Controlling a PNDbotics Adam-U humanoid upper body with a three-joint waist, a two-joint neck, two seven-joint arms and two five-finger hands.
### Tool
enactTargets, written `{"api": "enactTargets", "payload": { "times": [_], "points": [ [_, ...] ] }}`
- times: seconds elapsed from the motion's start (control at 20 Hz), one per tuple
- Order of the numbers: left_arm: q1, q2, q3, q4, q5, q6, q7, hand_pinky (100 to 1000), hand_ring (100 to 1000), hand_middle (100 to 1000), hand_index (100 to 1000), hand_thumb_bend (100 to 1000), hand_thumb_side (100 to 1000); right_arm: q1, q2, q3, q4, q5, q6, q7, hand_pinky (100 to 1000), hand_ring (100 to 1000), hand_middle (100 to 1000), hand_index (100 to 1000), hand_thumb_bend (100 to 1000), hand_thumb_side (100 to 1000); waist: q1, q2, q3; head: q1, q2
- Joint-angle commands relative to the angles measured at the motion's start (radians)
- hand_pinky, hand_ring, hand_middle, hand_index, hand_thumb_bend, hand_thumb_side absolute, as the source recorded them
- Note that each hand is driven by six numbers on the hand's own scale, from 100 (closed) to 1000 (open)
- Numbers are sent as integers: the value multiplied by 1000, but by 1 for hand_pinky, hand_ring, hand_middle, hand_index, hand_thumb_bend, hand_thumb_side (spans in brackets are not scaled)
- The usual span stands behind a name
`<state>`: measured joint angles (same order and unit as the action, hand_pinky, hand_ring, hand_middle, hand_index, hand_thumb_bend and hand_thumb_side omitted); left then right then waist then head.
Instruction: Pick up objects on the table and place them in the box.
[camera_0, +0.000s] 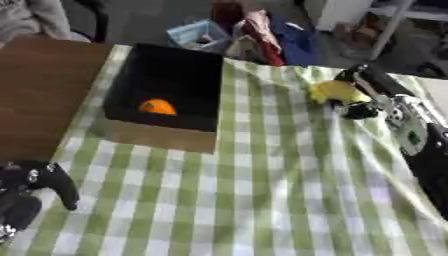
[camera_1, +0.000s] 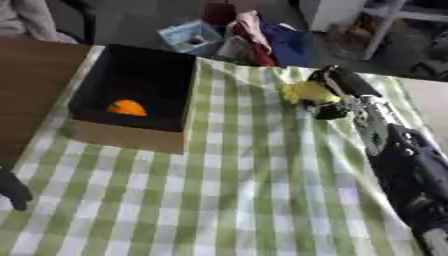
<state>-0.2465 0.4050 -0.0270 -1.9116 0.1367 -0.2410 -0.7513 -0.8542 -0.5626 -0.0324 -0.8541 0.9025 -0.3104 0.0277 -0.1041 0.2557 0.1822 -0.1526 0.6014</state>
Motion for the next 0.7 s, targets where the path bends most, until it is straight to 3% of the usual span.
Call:
{"api": "enactTargets", "payload": {
  "times": [0.05,0.7],
  "points": [
    [-3,19,9,-10,10,2,0,641,550,561,702,100,752,-31,-49,8,-79,-47,-18,7,738,664,398,535,100,100,5,-24,-4,0,5],
    [2,25,6,-8,22,7,-5,642,552,562,703,100,747,-110,-2,71,-244,-210,-42,120,745,659,393,534,100,100,-1,-45,1,-4,14]
  ]
}}
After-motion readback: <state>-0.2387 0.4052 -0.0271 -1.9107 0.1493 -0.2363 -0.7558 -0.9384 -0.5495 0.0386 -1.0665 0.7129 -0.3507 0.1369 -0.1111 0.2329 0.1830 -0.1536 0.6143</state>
